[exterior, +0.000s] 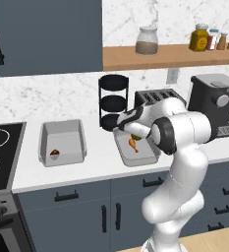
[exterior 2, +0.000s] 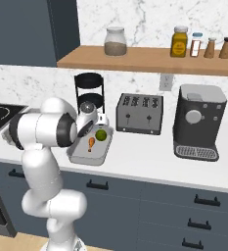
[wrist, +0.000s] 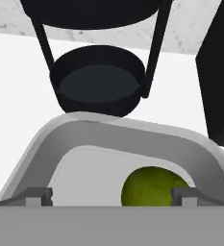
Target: Place one lime and one chicken drumstick in each tupperware on the nearby counter, to pack two identical lunches.
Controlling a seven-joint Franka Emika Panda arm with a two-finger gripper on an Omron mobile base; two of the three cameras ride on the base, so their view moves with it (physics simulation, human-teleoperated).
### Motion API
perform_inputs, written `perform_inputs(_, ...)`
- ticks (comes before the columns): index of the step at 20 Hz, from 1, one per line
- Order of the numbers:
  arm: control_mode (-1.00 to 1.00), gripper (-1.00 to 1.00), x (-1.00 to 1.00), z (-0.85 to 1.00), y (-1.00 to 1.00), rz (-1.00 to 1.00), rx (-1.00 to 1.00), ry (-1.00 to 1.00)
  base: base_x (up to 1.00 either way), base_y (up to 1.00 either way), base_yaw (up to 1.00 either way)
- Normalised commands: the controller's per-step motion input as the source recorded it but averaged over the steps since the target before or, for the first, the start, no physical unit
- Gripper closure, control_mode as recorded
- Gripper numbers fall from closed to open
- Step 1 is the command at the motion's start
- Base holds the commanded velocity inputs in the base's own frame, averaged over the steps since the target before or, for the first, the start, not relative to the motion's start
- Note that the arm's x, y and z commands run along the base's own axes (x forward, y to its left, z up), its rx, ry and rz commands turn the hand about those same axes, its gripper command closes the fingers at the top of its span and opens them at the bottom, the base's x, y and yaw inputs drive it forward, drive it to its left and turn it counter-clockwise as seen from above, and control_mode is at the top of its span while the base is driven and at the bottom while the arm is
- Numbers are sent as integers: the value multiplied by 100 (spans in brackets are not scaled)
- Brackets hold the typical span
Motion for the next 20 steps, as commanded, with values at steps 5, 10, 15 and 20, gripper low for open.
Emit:
perform_inputs(5,-100,-100,-100,12,-5,4,-1,-8,0,0,0)
perform_inputs(10,-100,-100,-93,100,-3,0,-8,2,0,0,0)
perform_inputs(15,-100,-100,-91,100,0,-2,-3,21,0,0,0)
perform_inputs(20,-100,-100,-66,100,0,0,0,30,0,0,0)
